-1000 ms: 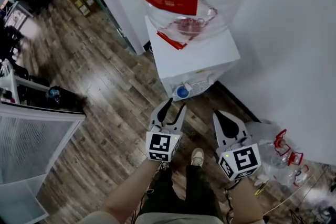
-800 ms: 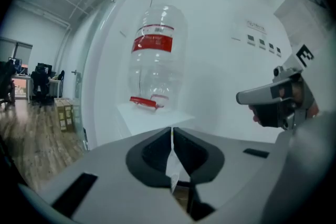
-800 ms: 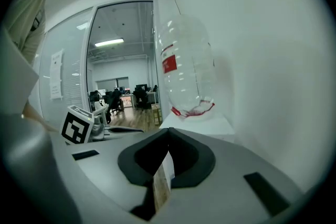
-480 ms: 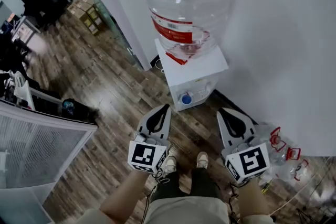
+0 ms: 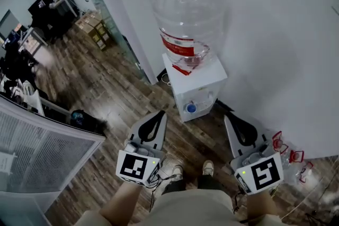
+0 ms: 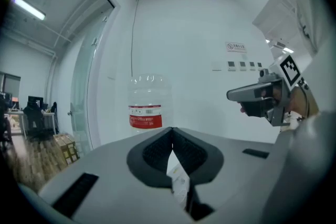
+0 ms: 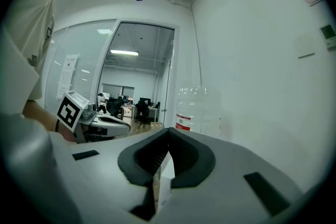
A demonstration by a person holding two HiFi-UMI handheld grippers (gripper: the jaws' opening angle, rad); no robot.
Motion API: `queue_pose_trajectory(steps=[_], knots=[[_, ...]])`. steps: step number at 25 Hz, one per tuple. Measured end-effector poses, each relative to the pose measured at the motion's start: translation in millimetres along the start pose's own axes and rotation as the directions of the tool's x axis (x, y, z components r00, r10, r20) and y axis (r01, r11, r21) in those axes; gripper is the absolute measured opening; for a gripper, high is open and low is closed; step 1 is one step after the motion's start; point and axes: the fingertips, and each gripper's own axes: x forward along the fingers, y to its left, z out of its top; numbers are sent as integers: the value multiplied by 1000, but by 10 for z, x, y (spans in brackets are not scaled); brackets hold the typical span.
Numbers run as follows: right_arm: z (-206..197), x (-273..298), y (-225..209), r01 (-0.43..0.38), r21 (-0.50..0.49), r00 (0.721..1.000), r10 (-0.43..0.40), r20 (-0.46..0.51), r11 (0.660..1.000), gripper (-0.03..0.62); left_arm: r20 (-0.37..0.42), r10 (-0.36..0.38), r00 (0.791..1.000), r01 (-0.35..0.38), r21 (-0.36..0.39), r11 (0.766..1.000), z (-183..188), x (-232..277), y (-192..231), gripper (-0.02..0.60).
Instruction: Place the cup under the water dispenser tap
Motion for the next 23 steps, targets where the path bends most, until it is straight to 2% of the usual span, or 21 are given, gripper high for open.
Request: queue_pose_trajectory(steps=[4,8,14,23], knots=[[236,-178,142,-22,-12,999,22,41,1000,6,34,-3,999,1,59,998,293,-179,-65,6],[324,-307,186,-31,-38,998,33,53,999,6,46,17,999,-21,87,996,367,-266,-138,6],[377,-420,195,-52,55,996,48,77,997,6,44,18,999,-23,103,994,400,-384,-233,6],[337,-473,102,28,-56,999,-26,36,998,6,44,15,999,-19,111,994,382,-385,-308,6]])
